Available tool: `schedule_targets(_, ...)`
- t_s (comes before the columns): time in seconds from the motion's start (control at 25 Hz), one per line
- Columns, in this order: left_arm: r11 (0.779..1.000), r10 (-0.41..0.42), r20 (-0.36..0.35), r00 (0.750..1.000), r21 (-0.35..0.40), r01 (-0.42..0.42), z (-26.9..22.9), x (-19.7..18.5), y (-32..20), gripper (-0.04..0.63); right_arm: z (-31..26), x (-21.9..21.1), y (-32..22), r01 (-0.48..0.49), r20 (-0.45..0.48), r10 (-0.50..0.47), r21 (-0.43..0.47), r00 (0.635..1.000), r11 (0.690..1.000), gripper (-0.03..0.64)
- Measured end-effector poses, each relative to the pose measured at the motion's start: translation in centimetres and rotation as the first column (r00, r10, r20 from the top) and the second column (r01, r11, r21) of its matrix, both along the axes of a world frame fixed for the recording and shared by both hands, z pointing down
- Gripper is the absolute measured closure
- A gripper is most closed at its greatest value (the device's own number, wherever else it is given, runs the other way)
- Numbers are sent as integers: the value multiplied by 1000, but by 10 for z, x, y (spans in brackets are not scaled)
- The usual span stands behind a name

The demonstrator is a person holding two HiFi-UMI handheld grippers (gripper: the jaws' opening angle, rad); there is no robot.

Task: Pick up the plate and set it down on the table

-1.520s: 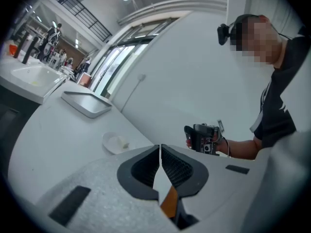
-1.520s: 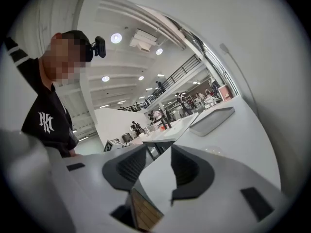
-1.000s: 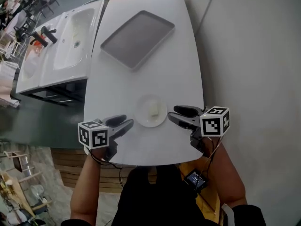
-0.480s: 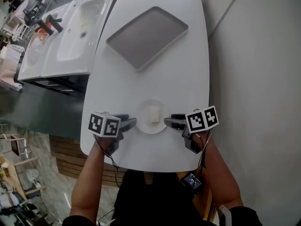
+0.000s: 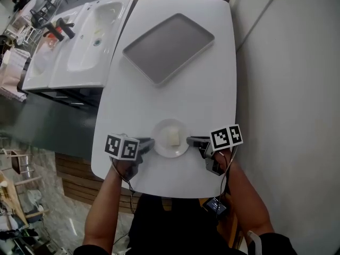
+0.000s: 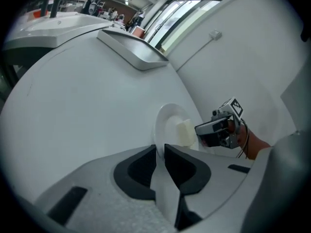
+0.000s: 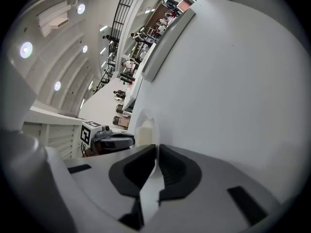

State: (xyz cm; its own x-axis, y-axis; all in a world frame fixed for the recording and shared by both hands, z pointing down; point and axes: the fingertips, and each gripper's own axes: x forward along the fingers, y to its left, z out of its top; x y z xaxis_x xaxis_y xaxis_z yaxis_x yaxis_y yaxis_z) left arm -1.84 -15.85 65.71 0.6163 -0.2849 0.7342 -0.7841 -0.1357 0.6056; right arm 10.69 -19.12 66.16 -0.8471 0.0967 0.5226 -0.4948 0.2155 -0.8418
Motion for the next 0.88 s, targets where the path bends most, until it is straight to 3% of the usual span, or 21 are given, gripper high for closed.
schedule_targets(0.12,1000,-14,-19,1000,19,15,-7,-5,11,546,-18,-3,7,-35,129,41,-45,991,998,603)
schedule_targets(0.24,998,-47,-85,995,40,51,-19,-8,25,545,-53,-8,19,-60,319,88,-96,944,994,609)
schedule_targets(0.4,995,-88,-200,976,24,94,-28,-5,46,512,-79,-5,40,-53,418,85,-89,904,995,607)
schedule_targets(0.52,990,-124,-346,930,17,138,-41,-1,59,488,-90,-3,55,-68,467,115,-115,877,991,607)
schedule_targets(0.64,990,-125,-512,850,-4,143,-63,10,80,489,-98,-8,75,-90,484,147,-138,863,986,607)
schedule_targets(0.72,988,-140,-557,818,-29,150,-74,9,95,552,-102,-10,91,-110,455,151,-116,877,987,607)
schedule_targets(0.84,986,-164,-605,779,-77,148,-92,5,121,578,-114,-13,123,-139,398,151,-59,905,989,607)
schedule_targets(0.88,987,-162,-607,778,-88,137,-97,2,133,580,-119,-15,137,-142,381,146,-39,913,989,607)
